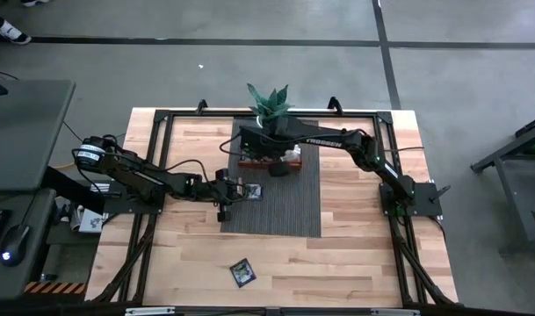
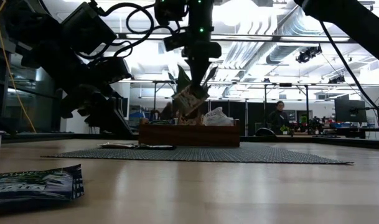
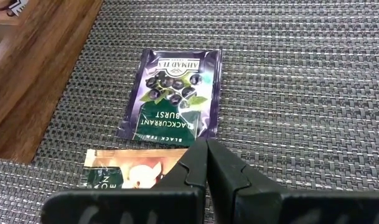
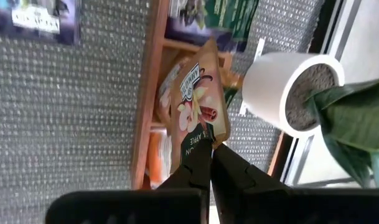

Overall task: Pick & Place Tea
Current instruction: Put the brown tea bag into the middle section of the wooden organizer

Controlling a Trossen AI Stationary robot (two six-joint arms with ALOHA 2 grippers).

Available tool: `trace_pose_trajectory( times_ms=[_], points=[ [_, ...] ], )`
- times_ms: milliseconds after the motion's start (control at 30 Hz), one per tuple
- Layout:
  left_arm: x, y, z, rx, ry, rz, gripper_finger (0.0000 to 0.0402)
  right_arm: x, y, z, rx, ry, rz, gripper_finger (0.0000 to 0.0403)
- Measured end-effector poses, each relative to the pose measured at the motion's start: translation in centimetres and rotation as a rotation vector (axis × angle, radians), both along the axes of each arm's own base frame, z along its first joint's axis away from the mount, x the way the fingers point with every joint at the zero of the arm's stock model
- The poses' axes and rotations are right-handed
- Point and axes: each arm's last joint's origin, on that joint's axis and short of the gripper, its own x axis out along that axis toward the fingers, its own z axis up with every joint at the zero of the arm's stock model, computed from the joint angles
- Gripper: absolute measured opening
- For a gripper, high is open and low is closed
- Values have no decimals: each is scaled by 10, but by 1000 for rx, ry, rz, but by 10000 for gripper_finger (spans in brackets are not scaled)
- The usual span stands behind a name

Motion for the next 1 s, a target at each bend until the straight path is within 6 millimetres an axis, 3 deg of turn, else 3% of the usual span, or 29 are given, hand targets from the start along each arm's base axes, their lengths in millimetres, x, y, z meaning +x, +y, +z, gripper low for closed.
trace_pose_trajectory(
  times_ms=[667, 1000],
  points=[
    [-1, 0, -1, 0, 15, 3, 1, 15, -6, -44, -28, 130, 49, 0],
    [-1, 0, -1, -5, 19, 8, 1, 12, -7, -48, -39, 175, 67, 0]
  ],
)
